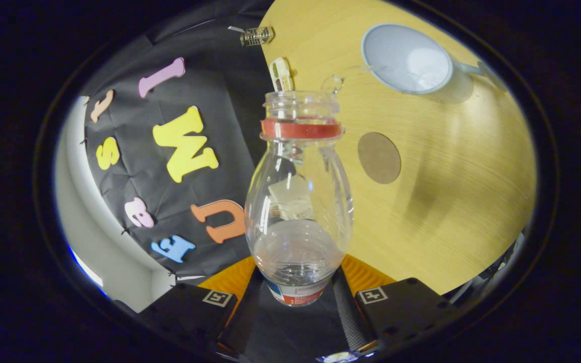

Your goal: Take the bottle from table, then pour the juice into the cup, finally place the bottle on the coaster

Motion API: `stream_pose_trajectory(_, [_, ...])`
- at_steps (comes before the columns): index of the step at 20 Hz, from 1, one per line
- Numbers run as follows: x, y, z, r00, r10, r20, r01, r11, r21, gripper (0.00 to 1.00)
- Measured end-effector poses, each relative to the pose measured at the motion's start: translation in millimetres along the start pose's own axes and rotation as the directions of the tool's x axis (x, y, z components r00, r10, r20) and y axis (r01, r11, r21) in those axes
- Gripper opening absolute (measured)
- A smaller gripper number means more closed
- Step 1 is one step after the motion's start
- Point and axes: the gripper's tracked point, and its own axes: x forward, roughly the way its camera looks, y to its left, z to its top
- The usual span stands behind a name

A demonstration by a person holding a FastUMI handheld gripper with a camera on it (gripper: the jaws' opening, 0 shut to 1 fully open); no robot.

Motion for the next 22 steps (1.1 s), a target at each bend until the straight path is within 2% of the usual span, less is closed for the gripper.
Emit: stream_pose_trajectory(22, [-3, 26, -1, 0.999, 0.039, 0.0, -0.039, 0.996, 0.084, 0.76])
